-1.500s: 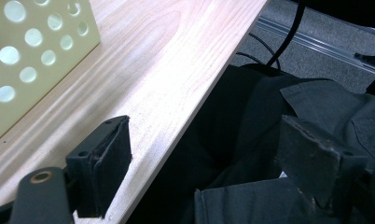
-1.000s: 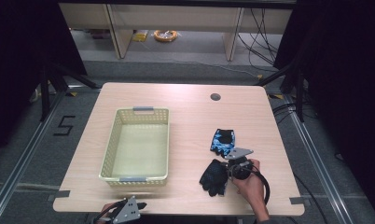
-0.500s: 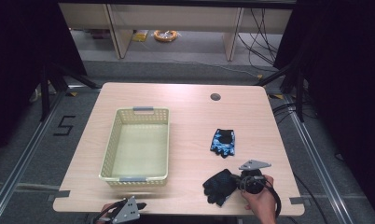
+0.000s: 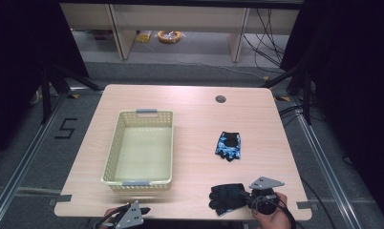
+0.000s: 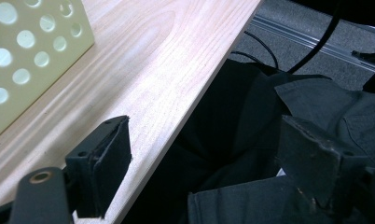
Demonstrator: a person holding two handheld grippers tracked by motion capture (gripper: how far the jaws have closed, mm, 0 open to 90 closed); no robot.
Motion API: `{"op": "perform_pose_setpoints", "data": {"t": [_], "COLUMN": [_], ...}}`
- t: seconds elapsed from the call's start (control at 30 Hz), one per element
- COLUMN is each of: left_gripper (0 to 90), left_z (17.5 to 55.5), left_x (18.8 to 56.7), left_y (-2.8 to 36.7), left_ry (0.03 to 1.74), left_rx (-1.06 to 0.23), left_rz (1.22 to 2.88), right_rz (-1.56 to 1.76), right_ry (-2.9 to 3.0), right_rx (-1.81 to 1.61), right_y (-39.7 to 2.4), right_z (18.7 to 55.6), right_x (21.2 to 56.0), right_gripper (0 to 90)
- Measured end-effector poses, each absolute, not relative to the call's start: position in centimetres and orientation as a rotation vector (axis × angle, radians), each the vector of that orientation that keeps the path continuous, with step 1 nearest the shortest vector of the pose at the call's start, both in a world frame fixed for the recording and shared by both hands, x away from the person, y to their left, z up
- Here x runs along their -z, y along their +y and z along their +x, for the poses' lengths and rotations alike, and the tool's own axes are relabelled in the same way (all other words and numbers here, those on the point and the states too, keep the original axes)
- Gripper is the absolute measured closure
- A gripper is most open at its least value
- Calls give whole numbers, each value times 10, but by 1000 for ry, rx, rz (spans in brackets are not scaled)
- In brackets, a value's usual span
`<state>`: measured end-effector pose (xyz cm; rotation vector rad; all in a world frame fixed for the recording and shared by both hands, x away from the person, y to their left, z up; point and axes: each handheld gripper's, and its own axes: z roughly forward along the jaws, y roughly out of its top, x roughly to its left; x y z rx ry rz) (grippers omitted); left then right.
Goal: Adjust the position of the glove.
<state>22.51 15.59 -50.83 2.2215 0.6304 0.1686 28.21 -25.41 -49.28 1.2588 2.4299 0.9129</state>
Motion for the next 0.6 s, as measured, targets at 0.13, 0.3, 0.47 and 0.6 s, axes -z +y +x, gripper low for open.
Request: {"op": "perform_pose_setpoints", "data": {"t": [0.13,0.3,0.47,0.6], "left_gripper": [175,175,175,175], "left_z": [225,225,225,225], "left_x": [508,508,508,508], "left_y": [156,155,156,155], "left_ry": [635,635,637,628], "left_rx": [-177,-159,-169,-171], "left_rz": [2217,2210,2208,2220], "right_rz": [1236,1163,1123,1133], "right_ry": [2412,2449,2538,2535], "right_rx": [-905,-946,-902,-916], "right_y": [-252,-243,-232,-226], "right_z": [276,271,269,271], "right_x": [489,485,492,498], "right_gripper": [895,900,900,900]}}
